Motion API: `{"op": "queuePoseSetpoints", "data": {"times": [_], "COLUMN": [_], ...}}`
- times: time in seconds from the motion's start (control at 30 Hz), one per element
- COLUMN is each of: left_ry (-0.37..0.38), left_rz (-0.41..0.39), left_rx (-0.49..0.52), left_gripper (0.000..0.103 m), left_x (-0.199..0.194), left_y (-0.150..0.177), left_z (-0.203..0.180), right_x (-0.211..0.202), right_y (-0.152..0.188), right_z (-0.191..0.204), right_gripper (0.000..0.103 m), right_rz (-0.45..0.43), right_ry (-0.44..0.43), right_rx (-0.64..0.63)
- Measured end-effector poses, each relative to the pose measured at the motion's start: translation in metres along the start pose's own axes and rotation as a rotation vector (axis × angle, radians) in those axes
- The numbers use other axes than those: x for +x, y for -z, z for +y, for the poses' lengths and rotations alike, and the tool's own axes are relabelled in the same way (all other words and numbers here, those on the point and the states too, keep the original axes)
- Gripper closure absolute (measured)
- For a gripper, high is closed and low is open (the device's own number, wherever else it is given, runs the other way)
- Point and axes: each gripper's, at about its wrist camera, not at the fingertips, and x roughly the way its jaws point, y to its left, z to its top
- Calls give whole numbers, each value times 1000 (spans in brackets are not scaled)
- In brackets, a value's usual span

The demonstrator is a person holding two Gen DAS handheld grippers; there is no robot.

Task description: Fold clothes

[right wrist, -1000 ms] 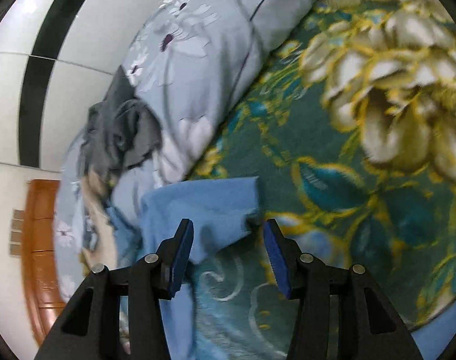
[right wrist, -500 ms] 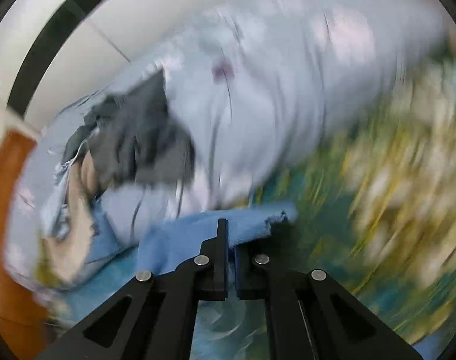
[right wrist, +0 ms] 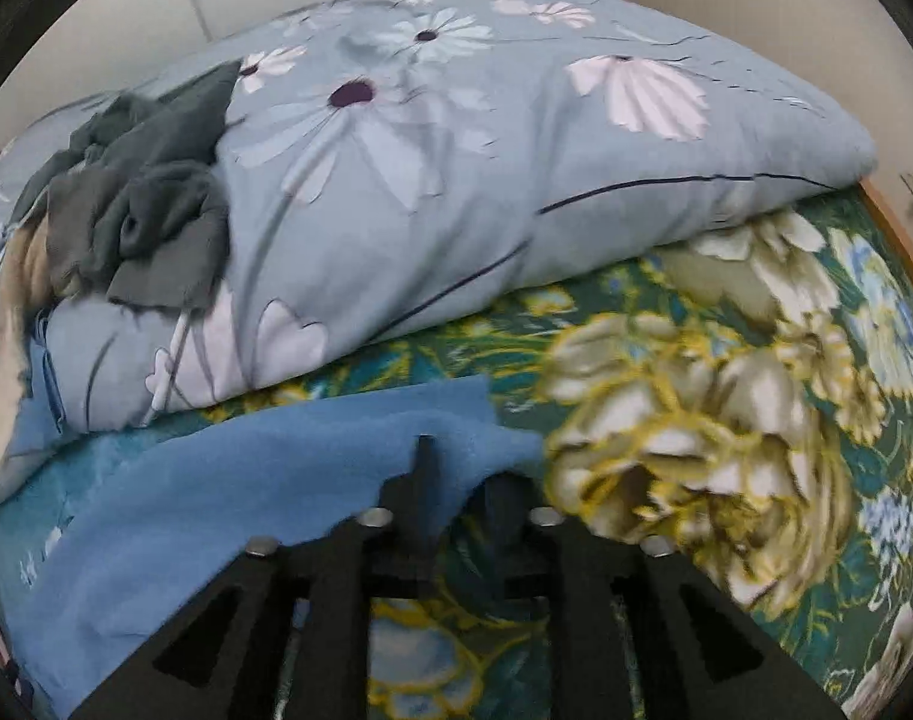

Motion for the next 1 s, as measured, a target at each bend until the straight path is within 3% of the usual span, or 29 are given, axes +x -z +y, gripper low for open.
{"op": "queuePoseSetpoints", "data": {"times": [0.03,0.13,0.37,0.47,0.67,0.8,0.9,1.0], "left_ry": [19,33,8,-3,-19,-76,-193,-165], "left_rz": [7,24,42,53,157,173,159,162], "left_rx": [-17,-63,-3,-33,-267,-250,-263,-317], "left_gripper": [38,38,38,38,38,39,39,39], "left_x": [-1,-5,-30,-38,-35,-34,-41,-44], "left_y": [0,0,-1,8,49,68,78,84], "left_z": [2,9,6,18,66,69,76,84], "right_x": [-8,-39,-90,-104,-118,-119,-116,-108], "right_y": [0,11,74,102,153,188,218,244], "right_z": [-6,-30,-85,-109,-160,-191,-212,-225], "right_gripper": [64,60,58,57,54,54,54,54], "right_rz": [-18,-72,-96,-92,-75,-37,8,42], "right_ry": [-1,-55,-141,-161,-155,-174,-198,-256], "right_rx": [11,57,117,162,267,354,436,519]}}
